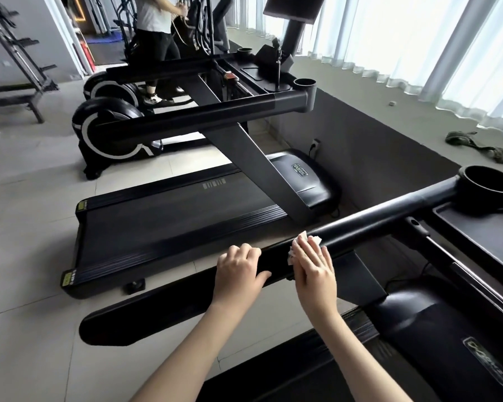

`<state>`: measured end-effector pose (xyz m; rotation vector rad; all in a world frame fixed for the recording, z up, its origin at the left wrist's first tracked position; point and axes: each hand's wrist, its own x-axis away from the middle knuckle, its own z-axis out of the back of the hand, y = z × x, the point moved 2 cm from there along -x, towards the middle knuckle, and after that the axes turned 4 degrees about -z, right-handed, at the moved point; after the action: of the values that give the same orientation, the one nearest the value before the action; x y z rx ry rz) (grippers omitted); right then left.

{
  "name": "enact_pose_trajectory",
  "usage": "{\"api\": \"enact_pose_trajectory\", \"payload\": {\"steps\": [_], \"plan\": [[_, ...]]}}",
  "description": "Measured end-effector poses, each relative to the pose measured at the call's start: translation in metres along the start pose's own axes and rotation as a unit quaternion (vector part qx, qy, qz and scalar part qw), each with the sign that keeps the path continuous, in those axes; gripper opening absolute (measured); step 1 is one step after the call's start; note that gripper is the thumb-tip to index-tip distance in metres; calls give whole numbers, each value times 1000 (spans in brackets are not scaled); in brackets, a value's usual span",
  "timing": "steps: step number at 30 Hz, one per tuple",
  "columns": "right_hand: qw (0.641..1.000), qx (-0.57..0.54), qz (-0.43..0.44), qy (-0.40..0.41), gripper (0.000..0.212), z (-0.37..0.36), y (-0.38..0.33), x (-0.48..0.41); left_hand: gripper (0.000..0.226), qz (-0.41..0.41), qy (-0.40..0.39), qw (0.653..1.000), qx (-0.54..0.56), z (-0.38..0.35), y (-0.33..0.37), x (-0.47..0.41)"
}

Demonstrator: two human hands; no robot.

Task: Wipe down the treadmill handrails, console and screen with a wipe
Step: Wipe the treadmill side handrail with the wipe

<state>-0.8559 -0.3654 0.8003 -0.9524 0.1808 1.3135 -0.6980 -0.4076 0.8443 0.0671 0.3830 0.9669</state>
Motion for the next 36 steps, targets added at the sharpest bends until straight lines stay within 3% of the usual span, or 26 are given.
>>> {"api": "enact_pose_trajectory", "payload": {"steps": [3,7,13,16,19,25,31,36], "plan": [[998,50,30,-8,36,13,24,-16,50,17,6,1000,-6,-1,3,-1],[994,83,-72,14,37,22,40,-54,46,40,16,999,0,-3,6,1],[994,48,53,-86,22,20,20,-59,40,91,16,996,12,-5,12,1],[991,88,9,-100,18,27,45,-76,40,98,12,995,15,-5,13,2],[992,99,-53,-66,29,26,49,-83,40,95,13,995,10,-6,15,2],[991,69,58,-98,36,24,41,-55,36,96,28,995,-4,-7,15,0],[992,55,-99,-53,36,25,49,-52,46,55,-21,998,6,-1,20,-19],[997,37,-29,-67,42,22,35,-21,51,1,-40,998,41,-14,37,-36]]}}
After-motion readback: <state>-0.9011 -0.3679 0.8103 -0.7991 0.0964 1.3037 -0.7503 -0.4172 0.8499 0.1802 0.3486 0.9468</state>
